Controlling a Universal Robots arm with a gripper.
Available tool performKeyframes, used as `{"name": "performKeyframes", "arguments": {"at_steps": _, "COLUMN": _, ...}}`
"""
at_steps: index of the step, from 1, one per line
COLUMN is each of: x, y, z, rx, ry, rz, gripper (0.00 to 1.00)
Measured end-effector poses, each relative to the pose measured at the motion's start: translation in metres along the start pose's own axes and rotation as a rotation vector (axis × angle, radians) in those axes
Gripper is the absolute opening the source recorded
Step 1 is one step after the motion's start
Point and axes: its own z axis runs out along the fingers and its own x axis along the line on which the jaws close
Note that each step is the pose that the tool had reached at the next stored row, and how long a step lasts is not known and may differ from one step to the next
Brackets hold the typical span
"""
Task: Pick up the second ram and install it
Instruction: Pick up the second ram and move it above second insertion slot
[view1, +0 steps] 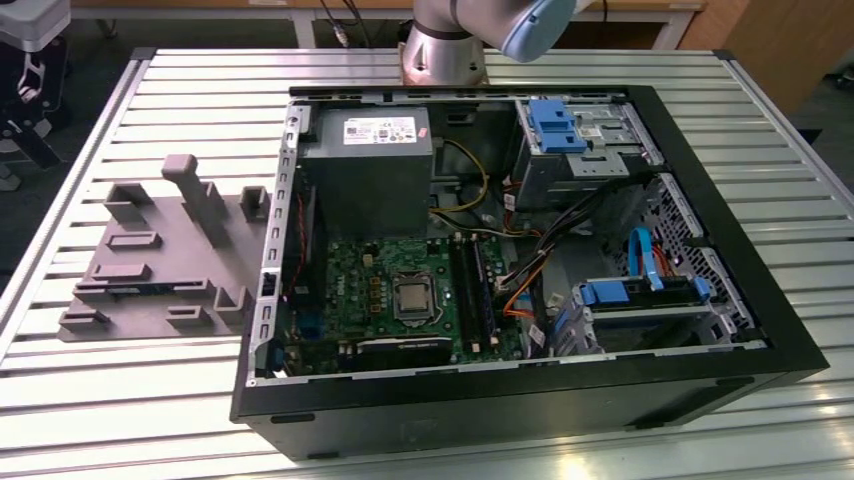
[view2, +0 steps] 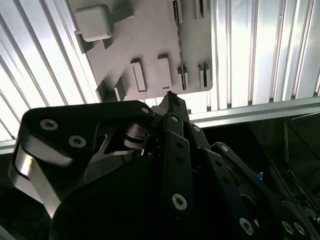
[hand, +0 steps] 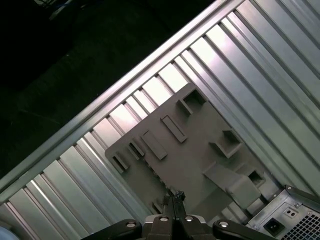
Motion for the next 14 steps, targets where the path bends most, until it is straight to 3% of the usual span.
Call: {"name": "performKeyframes", "arguments": {"at_steps": 14, "x": 0.0, "y": 0.0, "z": 0.0, "rx": -0.0006, "ry": 0.0013, "rz": -0.029, "gripper": 0.11}}
